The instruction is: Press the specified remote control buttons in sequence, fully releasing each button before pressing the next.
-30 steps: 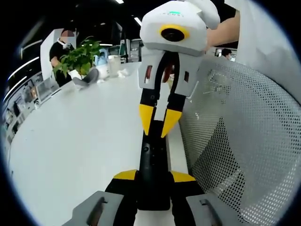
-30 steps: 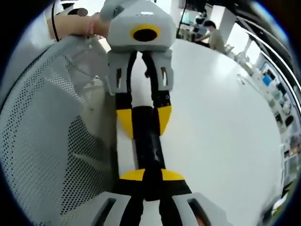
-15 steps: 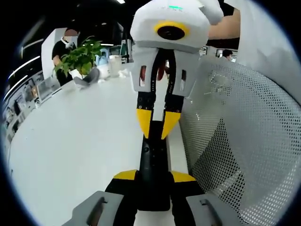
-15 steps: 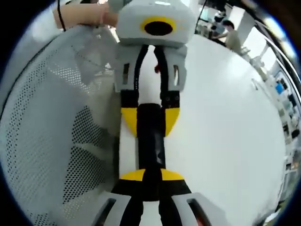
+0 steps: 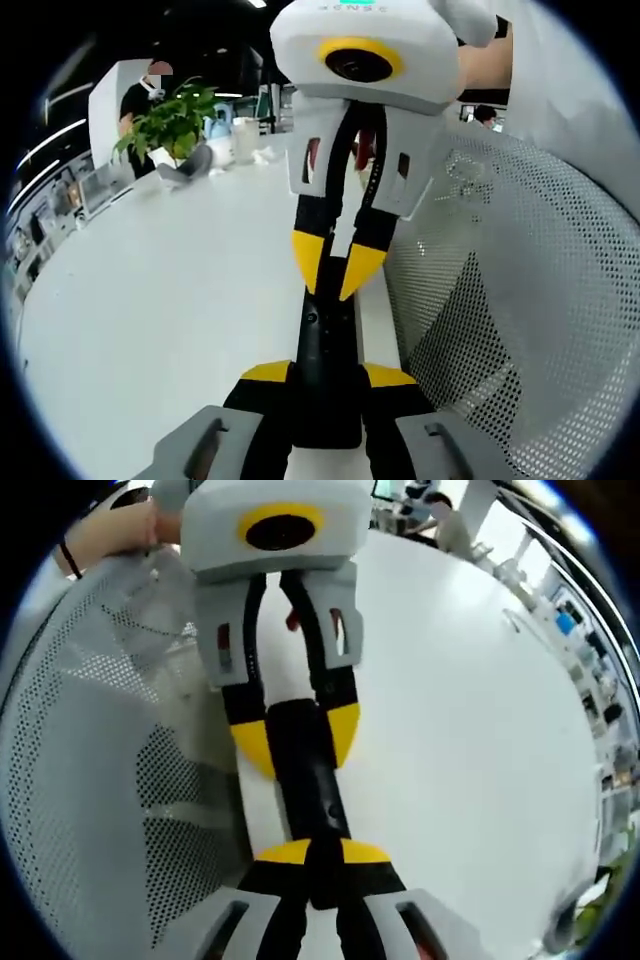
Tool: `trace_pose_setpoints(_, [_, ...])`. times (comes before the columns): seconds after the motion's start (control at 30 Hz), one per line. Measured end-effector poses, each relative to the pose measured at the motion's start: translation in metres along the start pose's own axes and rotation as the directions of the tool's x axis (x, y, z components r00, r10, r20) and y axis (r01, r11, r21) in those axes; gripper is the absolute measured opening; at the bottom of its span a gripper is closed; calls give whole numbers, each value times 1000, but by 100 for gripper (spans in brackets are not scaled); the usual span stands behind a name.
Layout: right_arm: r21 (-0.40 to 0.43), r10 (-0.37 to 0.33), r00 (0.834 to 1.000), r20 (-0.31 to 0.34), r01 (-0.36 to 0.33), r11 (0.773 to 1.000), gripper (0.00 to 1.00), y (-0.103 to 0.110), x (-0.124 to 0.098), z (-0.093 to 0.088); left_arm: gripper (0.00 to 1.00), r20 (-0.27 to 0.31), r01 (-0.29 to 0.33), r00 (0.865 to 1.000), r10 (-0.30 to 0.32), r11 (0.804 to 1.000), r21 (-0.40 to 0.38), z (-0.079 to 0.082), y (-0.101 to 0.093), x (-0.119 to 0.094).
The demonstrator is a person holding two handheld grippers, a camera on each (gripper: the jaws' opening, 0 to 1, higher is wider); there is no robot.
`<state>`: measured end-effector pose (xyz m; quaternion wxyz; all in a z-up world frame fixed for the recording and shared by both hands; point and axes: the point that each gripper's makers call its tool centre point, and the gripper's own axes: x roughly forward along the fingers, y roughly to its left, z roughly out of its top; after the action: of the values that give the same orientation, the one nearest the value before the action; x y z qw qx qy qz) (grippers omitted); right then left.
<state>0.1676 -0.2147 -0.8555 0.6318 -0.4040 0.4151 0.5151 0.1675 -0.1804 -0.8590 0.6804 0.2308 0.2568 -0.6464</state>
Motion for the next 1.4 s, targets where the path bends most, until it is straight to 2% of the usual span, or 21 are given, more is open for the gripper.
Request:
trace_pose_setpoints(0.13, [-50, -4, 1000, 20, 5, 999, 6, 1, 0, 0, 25, 1, 0, 1000, 0, 1000, 0, 0, 0, 0])
trace_pose_setpoints(0.2, [-98, -6, 999, 36, 10, 995, 6, 1, 0, 1, 25, 1, 1, 1000, -1, 1000, 1, 0, 0, 0])
trace_pose_setpoints(0.23, [-162, -6, 999, 52, 15, 987, 6, 1, 0, 3, 25, 1, 0, 1000, 0, 1000, 1, 0, 0, 0])
trace_pose_setpoints(0.3, [-208, -6, 997, 75, 21, 978, 6, 3, 0, 3, 25, 0, 0, 1000, 0, 1000, 1, 0, 0, 0])
trace_pose_setpoints(0.47, [-240, 4, 995, 99, 20, 971, 5, 3, -1, 3, 25, 0, 0, 1000, 0, 1000, 2, 0, 0, 0])
trace_pose_setpoints(0.6, [-268, 21, 996, 92, 4, 964, 5, 4, 0, 4, 25, 1, 0, 1000, 0, 1000, 1, 0, 0, 0])
trace_pose_setpoints(0.7, [-247, 39, 996, 78, -18, 969, 5, 3, 0, 4, 25, 1, 0, 1000, 0, 1000, 1, 0, 0, 0])
trace_pose_setpoints(0.8, [-66, 64, 995, 77, -59, 996, 5, 1, 0, 5, 25, 1, 1, 1000, -1, 1000, 1, 0, 0, 0])
trace_pose_setpoints(0.87, [5, 62, 994, 85, -63, 998, 4, 0, 0, 7, 25, 2, 0, 1000, 0, 1000, 1, 0, 0, 0])
trace_pose_setpoints(0.93, [-8, 58, 995, 80, -57, 998, 4, -1, 1, 7, 25, 1, 0, 1000, 0, 1000, 1, 0, 0, 0])
trace_pose_setpoints(1.03, [45, 44, 996, 77, -48, 998, 4, -1, 1, 7, 25, 2, 0, 1000, 0, 1000, 1, 0, 0, 0])
trace_pose_setpoints(1.17, [9, 35, 996, 77, -35, 999, 4, 0, 1, 7, 25, 1, 0, 1000, 0, 1000, 1, 1, 0, 0])
trace_pose_setpoints(1.27, [-85, 18, 996, 90, -11, 996, 4, 1, 1, 7, 25, 1, 0, 1000, 0, 1000, 1, 1, 0, 0])
trace_pose_setpoints(1.4, [-157, -9, 994, 108, 26, 987, 4, 3, 1, 8, 25, 2, -1, 1000, 1, 1000, 0, 1, 0, 0])
